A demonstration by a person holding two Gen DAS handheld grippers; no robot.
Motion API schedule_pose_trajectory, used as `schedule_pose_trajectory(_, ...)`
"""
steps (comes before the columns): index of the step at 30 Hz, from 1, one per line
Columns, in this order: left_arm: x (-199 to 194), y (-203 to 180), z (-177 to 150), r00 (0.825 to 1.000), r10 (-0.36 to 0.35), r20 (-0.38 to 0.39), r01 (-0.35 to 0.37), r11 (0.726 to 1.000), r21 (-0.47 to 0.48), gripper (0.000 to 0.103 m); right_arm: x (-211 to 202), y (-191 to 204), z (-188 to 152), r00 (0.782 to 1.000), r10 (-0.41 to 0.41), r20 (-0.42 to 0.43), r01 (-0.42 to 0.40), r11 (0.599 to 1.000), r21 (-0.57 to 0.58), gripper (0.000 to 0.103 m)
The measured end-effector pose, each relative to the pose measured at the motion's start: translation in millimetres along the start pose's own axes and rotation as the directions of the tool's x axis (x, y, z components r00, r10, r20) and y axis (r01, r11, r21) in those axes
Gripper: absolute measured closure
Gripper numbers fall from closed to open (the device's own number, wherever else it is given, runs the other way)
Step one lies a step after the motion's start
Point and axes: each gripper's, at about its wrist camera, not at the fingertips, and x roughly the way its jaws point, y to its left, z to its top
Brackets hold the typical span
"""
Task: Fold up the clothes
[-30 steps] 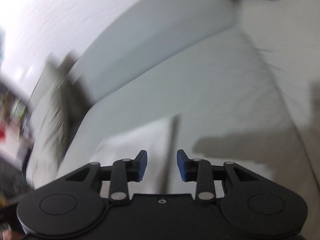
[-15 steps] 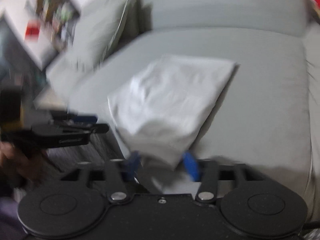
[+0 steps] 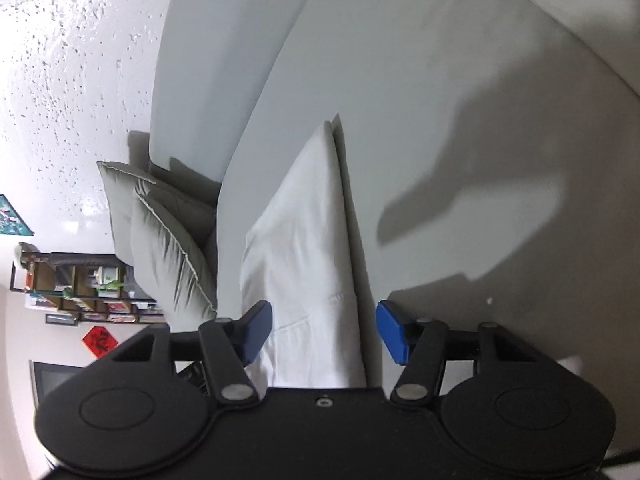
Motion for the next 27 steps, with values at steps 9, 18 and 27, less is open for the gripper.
schedule_pose_trajectory(9,46,-11,24,0.982,-0.187,-0.028,0.185,0.980,-0.075,0.029,49,14,42,1.000,-0.011,-0.016,0.011,0.999,-0.053,0.060)
schedule_pose_trajectory(18,62,-33,42,0.995,-0.090,0.047,0.092,0.995,-0.035,0.094,71,21,44,0.996,-0.077,0.051,0.085,0.982,-0.168,0.099)
schedule_pose_trajectory(27,-73,-170,-26,0.896,-0.100,0.433,-0.032,0.957,0.287,0.096,-66,103,-25,0.948,0.042,0.315,0.118,0.874,-0.471,0.099)
